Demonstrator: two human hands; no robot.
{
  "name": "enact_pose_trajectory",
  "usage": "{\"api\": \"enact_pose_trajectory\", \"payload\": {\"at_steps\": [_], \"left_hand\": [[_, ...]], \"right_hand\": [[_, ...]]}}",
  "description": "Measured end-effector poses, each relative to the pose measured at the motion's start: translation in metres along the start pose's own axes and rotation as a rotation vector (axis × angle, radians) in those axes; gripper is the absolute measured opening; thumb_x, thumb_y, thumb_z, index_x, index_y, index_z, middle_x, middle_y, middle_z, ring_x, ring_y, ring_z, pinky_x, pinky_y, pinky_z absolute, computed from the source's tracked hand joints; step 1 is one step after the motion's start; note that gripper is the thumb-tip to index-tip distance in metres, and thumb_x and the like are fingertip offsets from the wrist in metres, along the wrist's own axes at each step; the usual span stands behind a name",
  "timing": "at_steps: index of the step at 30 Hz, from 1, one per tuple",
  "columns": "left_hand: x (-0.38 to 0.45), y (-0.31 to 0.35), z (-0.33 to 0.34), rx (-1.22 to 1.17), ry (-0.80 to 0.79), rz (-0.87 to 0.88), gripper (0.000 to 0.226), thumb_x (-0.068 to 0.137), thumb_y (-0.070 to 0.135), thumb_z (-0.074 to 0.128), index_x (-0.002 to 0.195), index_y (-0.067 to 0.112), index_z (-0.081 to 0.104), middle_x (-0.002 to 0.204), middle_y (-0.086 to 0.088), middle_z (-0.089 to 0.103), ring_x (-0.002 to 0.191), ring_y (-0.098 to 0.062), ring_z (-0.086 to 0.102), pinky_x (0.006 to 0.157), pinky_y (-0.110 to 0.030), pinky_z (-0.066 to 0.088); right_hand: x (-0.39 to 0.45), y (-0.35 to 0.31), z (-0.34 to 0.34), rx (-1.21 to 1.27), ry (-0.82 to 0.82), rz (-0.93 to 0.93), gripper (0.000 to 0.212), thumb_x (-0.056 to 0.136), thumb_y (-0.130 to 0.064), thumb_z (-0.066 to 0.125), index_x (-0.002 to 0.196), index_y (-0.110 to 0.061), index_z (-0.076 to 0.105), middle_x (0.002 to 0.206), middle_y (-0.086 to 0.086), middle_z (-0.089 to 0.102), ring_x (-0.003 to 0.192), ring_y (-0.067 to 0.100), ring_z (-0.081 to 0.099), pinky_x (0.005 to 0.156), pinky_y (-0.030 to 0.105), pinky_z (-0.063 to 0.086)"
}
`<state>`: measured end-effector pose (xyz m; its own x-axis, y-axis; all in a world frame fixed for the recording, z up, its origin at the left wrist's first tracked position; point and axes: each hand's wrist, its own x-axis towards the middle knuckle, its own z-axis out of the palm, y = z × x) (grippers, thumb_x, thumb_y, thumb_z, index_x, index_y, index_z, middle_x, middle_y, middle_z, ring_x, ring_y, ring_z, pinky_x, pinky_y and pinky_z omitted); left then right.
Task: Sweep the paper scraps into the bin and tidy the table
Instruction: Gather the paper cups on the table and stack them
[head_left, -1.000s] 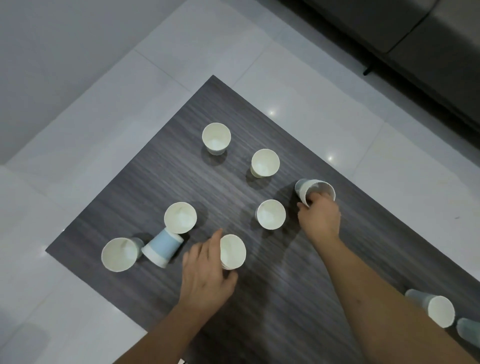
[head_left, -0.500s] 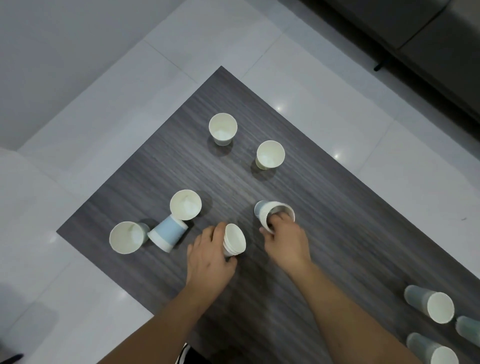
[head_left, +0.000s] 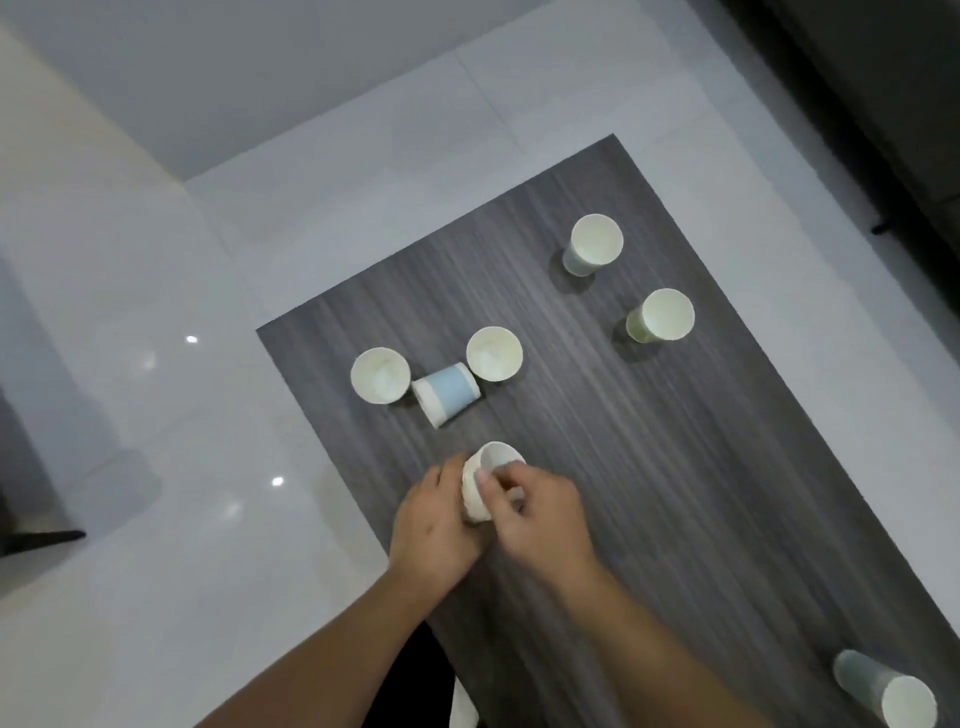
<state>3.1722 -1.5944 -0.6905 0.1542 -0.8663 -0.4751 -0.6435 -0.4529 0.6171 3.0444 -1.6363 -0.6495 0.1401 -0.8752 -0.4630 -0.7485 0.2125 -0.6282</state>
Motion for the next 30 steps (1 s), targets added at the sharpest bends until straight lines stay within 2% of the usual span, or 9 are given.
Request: {"api": "enact_pose_trajectory", "payload": {"at_steps": [2,5,9,14,16,19,21,24,30], "left_hand": [[-0.010,-0.022,-0.015,-0.010,0.075,-0.073,0.052,0.066,0.049,0.070,0.112,0.036,0.049,0.102,0.015,0.059,0.094,-0.012,0.060,0.074,-0.030,0.049],[-0.024,-0.062,-0.038,-0.057,0.177,-0.178,0.053,0.063,0.035,0.073,0.112,0.033,0.052,0.102,0.012,0.060,0.093,-0.015,0.061,0.074,-0.028,0.048],[-0.038,-0.099,-0.058,-0.115,0.269,-0.274,0.059,0.062,0.036,0.078,0.112,0.038,0.048,0.104,0.016,0.058,0.088,-0.012,0.058,0.071,-0.024,0.042],[-0.041,-0.125,-0.072,-0.121,0.293,-0.294,0.066,0.058,0.040,0.076,0.114,0.042,0.042,0.105,0.019,0.054,0.085,-0.005,0.048,0.071,-0.023,0.040],[-0.036,-0.127,-0.076,-0.130,0.283,-0.302,0.067,0.059,0.041,0.076,0.116,0.042,0.041,0.107,0.019,0.053,0.087,-0.004,0.047,0.070,-0.022,0.038],[-0.024,-0.118,-0.081,-0.177,0.295,-0.317,0.063,0.056,0.051,0.067,0.113,0.045,0.042,0.103,0.024,0.050,0.086,-0.003,0.048,0.063,-0.014,0.033],[-0.013,-0.112,-0.083,-0.214,0.323,-0.324,0.062,0.057,0.050,0.070,0.112,0.046,0.042,0.101,0.028,0.047,0.084,0.000,0.047,0.064,-0.007,0.030],[0.003,-0.106,-0.086,-0.224,0.370,-0.321,0.062,0.061,0.044,0.077,0.113,0.047,0.042,0.102,0.030,0.047,0.085,0.001,0.046,0.065,-0.013,0.034],[0.019,-0.104,-0.095,-0.216,0.411,-0.310,0.065,0.061,0.039,0.079,0.113,0.048,0.041,0.103,0.028,0.048,0.088,0.002,0.045,0.067,-0.014,0.035]], "right_hand": [[0.012,-0.026,0.008,-0.021,0.203,-0.104,0.037,0.092,-0.054,0.050,0.083,-0.022,0.068,0.076,-0.008,0.067,0.069,0.011,0.061,0.065,0.032,0.049],[0.042,-0.063,0.033,-0.261,0.167,-0.198,0.026,0.095,-0.043,0.053,0.100,-0.019,0.063,0.089,0.000,0.066,0.076,0.022,0.063,0.063,0.034,0.045],[0.071,-0.076,0.070,-0.510,0.045,0.029,0.042,0.092,-0.053,0.054,0.106,-0.013,0.049,0.096,0.008,0.065,0.086,0.033,0.064,0.063,0.034,0.037],[0.076,-0.057,0.078,-0.505,0.203,0.092,0.023,0.094,-0.034,0.054,0.090,-0.011,0.052,0.083,0.012,0.067,0.072,0.034,0.062,0.059,0.033,0.035],[0.065,-0.054,0.071,-0.404,0.261,0.112,0.018,0.089,-0.028,0.057,0.078,-0.015,0.050,0.070,0.004,0.062,0.059,0.026,0.054,0.057,0.031,0.032],[0.037,-0.065,0.056,-0.052,0.366,0.089,0.028,0.085,-0.021,0.061,0.064,-0.022,0.044,0.053,-0.011,0.052,0.050,0.007,0.047,0.053,0.027,0.031],[0.032,-0.077,0.048,0.208,0.351,0.054,0.028,0.082,-0.021,0.061,0.060,-0.019,0.044,0.052,-0.005,0.054,0.047,0.008,0.048,0.049,0.024,0.039],[0.057,-0.104,0.055,0.543,0.193,0.250,0.024,0.077,-0.012,0.061,0.068,0.004,0.045,0.053,0.017,0.051,0.043,0.022,0.046,0.038,0.027,0.040],[0.109,-0.115,0.093,0.513,0.024,0.603,0.007,0.074,-0.006,0.057,0.068,-0.003,0.055,0.052,0.015,0.059,0.031,0.020,0.047,0.036,0.021,0.036]]}}
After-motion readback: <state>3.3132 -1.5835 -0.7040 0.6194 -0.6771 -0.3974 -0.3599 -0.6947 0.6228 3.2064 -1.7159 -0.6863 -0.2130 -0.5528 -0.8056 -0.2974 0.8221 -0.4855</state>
